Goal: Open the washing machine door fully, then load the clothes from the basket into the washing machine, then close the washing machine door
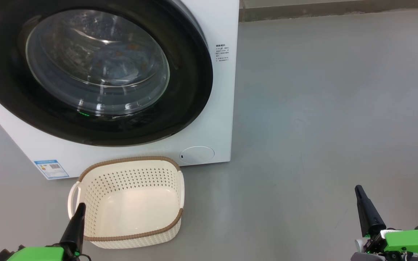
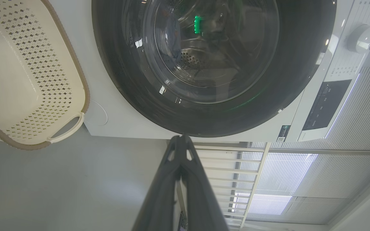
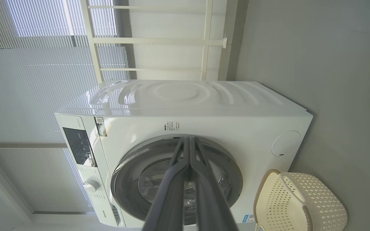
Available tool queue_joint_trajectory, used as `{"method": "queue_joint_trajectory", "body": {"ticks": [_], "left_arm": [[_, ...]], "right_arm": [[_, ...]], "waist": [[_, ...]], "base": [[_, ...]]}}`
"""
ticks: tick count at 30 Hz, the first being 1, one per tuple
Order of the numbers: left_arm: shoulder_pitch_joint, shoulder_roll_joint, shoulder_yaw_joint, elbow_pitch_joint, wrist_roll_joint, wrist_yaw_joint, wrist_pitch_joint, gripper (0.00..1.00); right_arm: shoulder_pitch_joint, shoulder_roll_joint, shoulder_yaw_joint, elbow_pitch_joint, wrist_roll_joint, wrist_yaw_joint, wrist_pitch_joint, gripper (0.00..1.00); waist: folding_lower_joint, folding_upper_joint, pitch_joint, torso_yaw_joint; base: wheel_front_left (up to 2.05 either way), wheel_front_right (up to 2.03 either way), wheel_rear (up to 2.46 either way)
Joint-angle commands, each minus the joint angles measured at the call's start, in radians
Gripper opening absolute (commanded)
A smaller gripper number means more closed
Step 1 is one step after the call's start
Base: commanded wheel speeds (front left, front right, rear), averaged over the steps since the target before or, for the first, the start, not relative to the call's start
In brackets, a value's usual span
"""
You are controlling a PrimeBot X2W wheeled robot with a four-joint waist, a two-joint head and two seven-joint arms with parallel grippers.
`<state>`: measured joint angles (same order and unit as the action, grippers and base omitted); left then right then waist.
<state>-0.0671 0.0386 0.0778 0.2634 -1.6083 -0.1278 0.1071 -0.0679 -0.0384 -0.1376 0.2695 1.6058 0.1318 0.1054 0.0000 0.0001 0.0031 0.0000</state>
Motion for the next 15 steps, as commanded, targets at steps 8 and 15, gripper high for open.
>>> {"method": "queue_joint_trajectory", "body": {"ticks": [8,15], "left_arm": [[-0.041,0.013,0.035,-0.018,-0.001,-0.003,0.005,0.0],[-0.041,0.013,0.035,-0.018,-0.001,-0.003,0.006,0.0]], "right_arm": [[-0.04,-0.012,0.024,-0.025,0.003,-0.001,0.008,0.0],[-0.04,-0.012,0.024,-0.025,0.003,-0.001,0.008,0.0]], "waist": [[0.0,-0.0001,0.0,0.0],[0.0,-0.0001,0.0,0.0]], "base": [[0.0,0.0,0.0],[0.0,0.0,0.0]]}}
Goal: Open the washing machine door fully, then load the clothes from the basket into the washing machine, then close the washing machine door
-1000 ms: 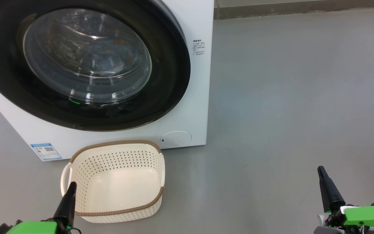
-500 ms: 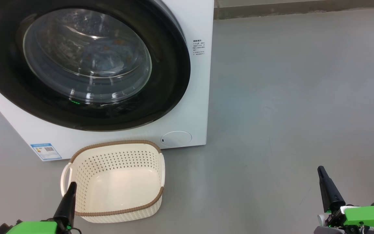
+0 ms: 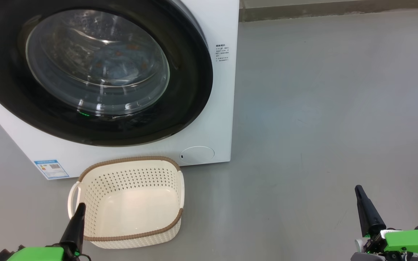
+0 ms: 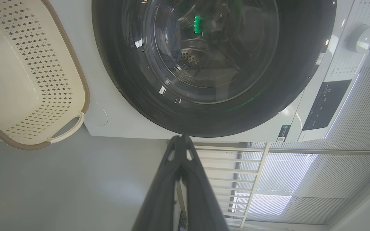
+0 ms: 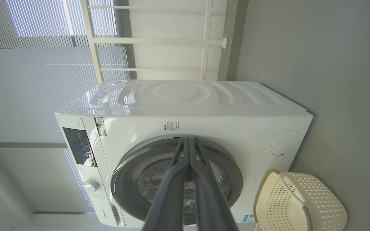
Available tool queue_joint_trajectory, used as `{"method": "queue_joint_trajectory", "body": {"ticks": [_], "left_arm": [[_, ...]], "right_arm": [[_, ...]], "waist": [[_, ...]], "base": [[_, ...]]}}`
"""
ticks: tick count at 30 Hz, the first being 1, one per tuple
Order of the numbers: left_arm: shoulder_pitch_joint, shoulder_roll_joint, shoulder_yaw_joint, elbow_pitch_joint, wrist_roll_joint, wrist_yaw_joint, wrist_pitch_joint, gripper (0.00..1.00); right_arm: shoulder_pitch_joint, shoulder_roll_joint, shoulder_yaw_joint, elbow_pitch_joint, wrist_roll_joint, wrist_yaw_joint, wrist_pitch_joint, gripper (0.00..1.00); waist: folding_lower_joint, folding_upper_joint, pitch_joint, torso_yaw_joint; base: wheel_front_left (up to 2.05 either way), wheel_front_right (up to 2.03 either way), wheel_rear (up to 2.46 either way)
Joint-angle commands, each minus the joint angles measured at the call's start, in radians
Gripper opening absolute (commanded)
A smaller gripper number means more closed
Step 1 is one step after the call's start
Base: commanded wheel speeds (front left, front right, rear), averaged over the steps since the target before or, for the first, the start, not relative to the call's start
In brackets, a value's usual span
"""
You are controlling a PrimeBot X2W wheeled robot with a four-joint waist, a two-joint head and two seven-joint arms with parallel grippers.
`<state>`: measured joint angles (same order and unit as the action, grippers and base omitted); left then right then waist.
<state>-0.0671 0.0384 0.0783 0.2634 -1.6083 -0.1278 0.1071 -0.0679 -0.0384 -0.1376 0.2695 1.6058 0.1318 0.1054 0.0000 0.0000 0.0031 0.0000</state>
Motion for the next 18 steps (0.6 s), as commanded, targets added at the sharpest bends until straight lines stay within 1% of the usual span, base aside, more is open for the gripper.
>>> {"method": "queue_joint_trajectory", "body": {"ticks": [1,18], "left_arm": [[-0.041,0.013,0.035,-0.018,-0.001,-0.003,0.006,0.0],[-0.041,0.013,0.035,-0.018,0.0,-0.003,0.006,0.0]], "right_arm": [[-0.04,-0.012,0.024,-0.025,0.003,-0.001,0.008,0.0],[-0.04,-0.012,0.024,-0.025,0.003,-0.001,0.008,0.0]], "waist": [[0.0,0.0,0.0,0.0],[0.0,0.0,0.0,0.0]], "base": [[0.0,0.0,0.0],[0.0,0.0,0.0]]}}
